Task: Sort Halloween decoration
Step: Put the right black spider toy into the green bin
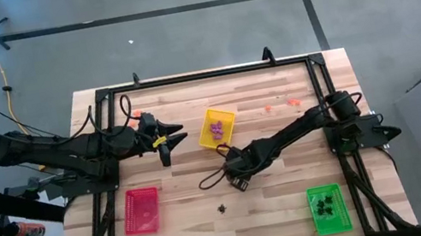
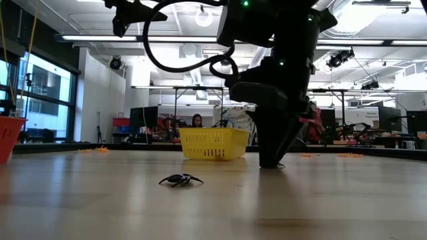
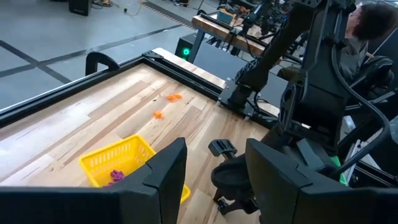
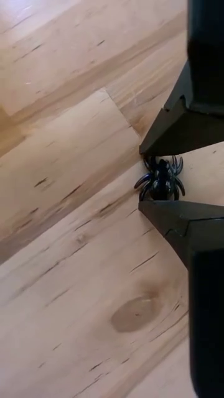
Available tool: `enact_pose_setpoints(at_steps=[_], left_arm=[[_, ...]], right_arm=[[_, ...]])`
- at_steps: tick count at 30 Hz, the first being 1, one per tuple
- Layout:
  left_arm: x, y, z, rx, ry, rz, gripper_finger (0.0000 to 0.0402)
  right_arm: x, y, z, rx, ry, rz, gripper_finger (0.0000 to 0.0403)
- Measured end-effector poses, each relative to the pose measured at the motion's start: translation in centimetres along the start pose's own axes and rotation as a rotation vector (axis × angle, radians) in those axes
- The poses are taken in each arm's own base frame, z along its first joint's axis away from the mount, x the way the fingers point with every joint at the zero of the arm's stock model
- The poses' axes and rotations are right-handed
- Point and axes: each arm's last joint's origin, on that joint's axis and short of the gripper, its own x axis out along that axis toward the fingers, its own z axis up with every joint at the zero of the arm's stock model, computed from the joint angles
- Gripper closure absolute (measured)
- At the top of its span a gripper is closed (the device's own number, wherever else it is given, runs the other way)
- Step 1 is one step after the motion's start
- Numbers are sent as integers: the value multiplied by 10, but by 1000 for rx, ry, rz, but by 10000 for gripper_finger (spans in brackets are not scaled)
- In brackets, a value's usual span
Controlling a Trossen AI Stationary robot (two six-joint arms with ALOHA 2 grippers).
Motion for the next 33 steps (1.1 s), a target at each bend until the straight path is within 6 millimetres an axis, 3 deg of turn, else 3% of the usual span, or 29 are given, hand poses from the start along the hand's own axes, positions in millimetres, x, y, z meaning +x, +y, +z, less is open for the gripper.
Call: enact_pose_setpoints(at_steps=[15,27,33], left_arm=[[0,0,0,0,-1,2,245],[0,0,0,0,-1,2,245],[0,0,0,0,-1,2,245]], right_arm=[[-6,2,5,-61,-27,2,291],[-43,-1,12,-103,-146,35,291],[-50,1,10,-320,-83,132,290]])
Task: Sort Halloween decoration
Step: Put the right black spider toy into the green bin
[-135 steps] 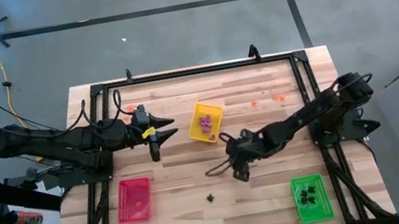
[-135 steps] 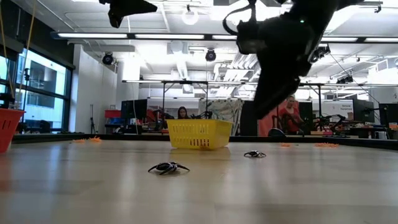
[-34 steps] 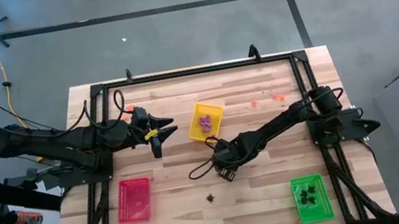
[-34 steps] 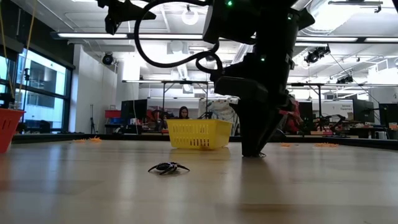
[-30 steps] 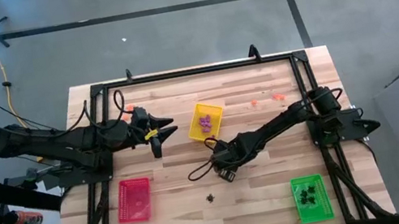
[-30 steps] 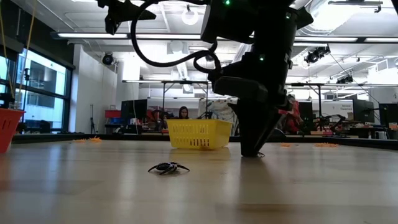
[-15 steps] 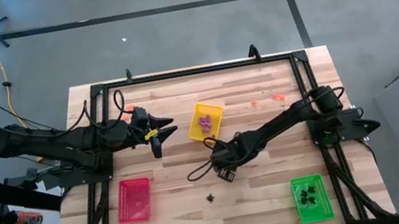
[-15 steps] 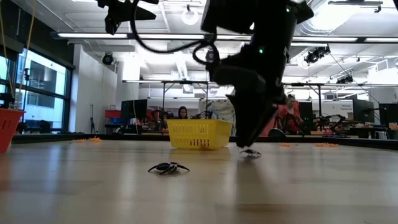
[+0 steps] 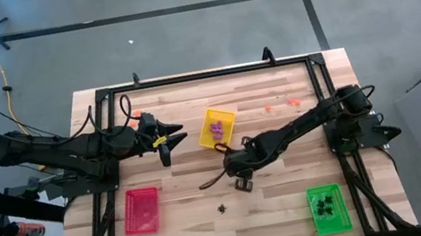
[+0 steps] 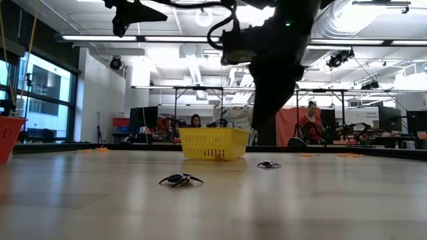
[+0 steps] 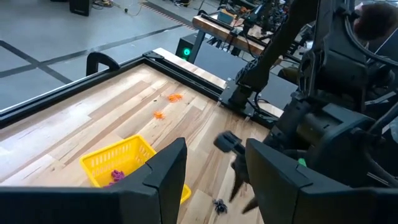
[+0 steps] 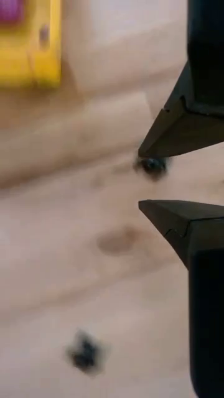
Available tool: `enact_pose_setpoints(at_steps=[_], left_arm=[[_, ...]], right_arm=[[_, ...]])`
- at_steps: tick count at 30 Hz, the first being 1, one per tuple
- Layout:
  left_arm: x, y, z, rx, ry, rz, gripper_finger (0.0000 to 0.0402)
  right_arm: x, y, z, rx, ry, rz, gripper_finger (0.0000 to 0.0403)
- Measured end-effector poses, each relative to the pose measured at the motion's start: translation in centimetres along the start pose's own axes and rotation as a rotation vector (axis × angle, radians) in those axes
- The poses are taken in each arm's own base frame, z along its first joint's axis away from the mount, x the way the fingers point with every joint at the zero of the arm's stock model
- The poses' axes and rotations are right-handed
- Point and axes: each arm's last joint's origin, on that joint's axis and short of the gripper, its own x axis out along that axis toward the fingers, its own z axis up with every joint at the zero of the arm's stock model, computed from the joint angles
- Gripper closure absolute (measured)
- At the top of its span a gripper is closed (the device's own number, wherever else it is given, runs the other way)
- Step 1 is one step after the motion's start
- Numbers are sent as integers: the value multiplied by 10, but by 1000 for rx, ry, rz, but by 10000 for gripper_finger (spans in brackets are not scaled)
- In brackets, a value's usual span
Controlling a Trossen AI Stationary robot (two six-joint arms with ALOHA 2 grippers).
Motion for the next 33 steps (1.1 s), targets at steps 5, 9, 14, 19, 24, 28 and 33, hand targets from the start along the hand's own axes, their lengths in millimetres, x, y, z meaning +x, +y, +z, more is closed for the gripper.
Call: enact_pose_setpoints(at_steps=[5,9,14,19,24,28,33], left_arm=[[0,0,0,0,0,0,245],[0,0,0,0,0,0,245],[0,0,0,0,0,0,245],[0,0,0,0,0,0,245],[0,0,0,0,1,-1,245],[0,0,0,0,0,-1,245],[0,0,0,1,1,-1,245]], right_arm=[[0,0,-3,-249,80,130,262],[0,-7,-6,-487,131,140,205],[2,-19,-1,-696,118,85,134],[13,-21,-2,-812,147,131,112],[29,-16,-6,-878,176,132,114],[37,-16,-4,-870,170,101,114],[47,-23,-3,-831,196,113,114]])
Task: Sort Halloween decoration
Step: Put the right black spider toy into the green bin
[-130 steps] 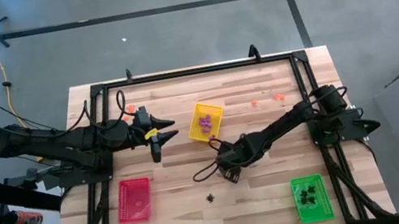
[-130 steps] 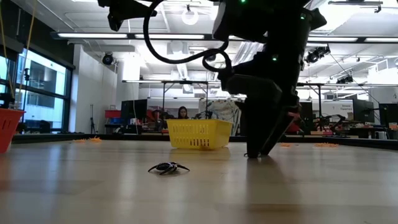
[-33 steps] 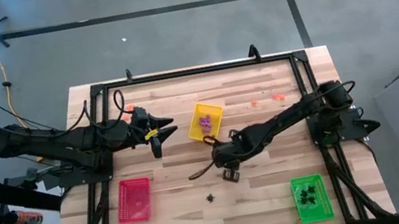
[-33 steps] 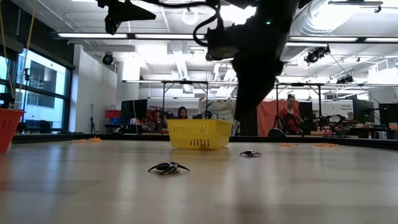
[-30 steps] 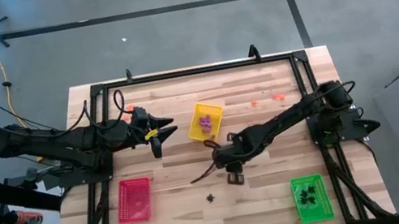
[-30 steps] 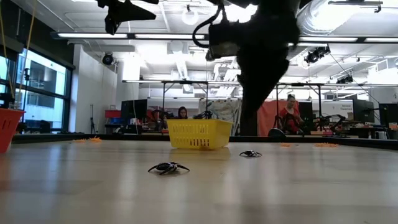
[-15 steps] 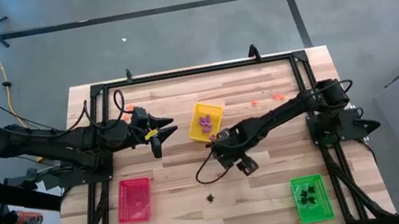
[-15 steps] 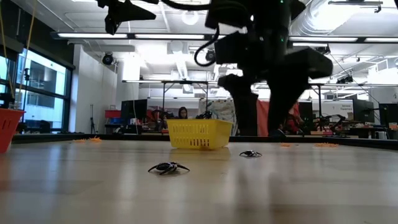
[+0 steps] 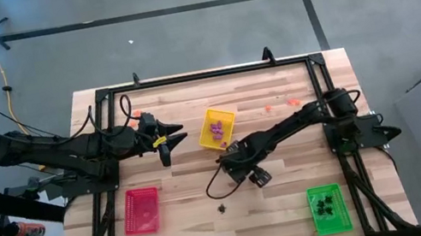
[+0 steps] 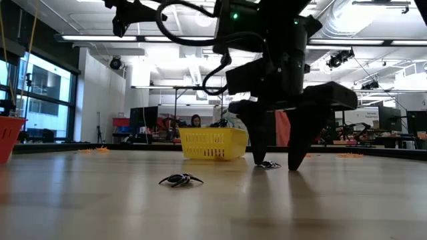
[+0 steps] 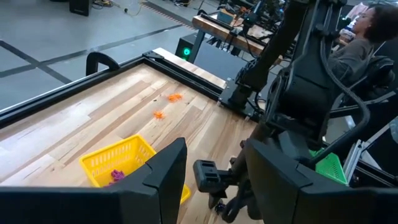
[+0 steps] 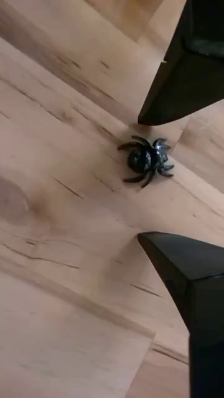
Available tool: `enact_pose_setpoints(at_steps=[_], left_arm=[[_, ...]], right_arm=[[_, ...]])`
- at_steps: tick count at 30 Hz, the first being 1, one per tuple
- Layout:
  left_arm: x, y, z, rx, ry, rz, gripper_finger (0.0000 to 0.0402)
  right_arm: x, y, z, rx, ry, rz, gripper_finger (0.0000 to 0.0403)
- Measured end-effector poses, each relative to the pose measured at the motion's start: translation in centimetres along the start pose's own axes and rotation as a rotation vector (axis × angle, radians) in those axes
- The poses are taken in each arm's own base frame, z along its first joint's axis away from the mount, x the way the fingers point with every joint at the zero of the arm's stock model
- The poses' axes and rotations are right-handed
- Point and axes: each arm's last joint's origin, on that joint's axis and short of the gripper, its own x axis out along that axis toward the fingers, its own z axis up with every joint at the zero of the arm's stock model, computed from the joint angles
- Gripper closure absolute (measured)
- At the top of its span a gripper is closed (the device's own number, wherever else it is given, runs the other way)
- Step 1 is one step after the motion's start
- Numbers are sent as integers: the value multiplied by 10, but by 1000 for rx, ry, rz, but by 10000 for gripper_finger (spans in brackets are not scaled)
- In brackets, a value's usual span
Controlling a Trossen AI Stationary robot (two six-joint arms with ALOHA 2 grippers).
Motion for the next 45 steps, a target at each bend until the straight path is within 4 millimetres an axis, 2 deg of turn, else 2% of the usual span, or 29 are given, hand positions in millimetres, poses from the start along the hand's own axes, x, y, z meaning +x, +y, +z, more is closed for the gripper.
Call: enact_pose_setpoints(at_steps=[4,7,16,19,28,35,45], left_arm=[[0,0,0,0,0,0,245],[0,0,0,0,0,0,245],[0,0,0,25,1,0,245],[0,0,0,27,1,0,245],[0,0,0,39,1,0,245],[0,0,0,52,1,0,245],[0,0,-1,55,6,2,245]], right_arm=[[7,-3,-1,9,1,29,123],[10,-3,-1,9,7,30,150],[13,-2,-1,-6,15,32,296],[13,-2,-1,1,15,33,328],[11,1,0,12,1,50,333],[-6,2,1,9,-43,33,335],[-33,4,0,10,-108,25,400]])
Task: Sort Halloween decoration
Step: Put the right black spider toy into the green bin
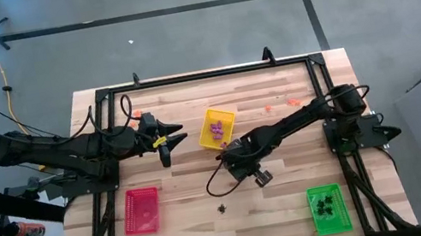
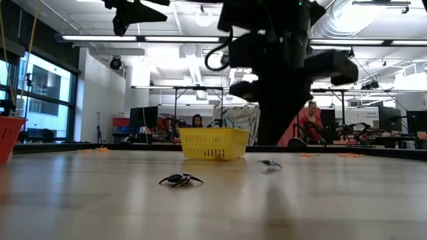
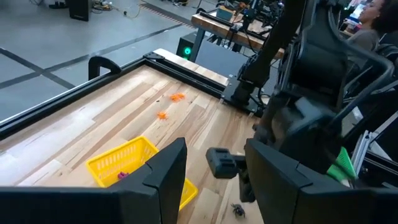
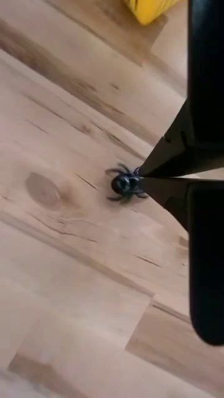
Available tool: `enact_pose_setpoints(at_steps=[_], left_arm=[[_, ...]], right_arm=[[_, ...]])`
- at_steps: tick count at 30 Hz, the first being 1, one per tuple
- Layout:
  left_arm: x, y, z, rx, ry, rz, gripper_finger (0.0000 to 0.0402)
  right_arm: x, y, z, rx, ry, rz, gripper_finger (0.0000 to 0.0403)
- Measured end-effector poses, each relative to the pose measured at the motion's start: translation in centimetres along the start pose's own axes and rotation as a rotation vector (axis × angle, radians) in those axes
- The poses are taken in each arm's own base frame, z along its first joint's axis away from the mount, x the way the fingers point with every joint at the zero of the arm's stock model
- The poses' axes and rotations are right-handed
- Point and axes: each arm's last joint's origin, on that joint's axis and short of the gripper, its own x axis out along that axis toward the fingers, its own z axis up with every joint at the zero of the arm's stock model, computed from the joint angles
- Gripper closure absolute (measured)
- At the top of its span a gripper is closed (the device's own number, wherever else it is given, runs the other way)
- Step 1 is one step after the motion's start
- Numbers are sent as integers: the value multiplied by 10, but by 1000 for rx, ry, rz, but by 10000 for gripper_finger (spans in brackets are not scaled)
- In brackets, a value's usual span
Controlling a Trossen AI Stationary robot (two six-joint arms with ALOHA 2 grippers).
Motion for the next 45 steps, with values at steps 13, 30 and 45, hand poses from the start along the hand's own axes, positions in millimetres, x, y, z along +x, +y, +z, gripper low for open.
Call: enact_pose_setpoints(at_steps=[13,30,45], left_arm=[[0,0,-1,-4,6,3,245],[0,0,-1,-5,7,3,245],[0,1,-1,-2,13,6,245]], right_arm=[[-2,0,-4,245,-76,73,375],[15,0,-6,534,-141,-26,170],[39,9,-5,809,-91,-163,171]])
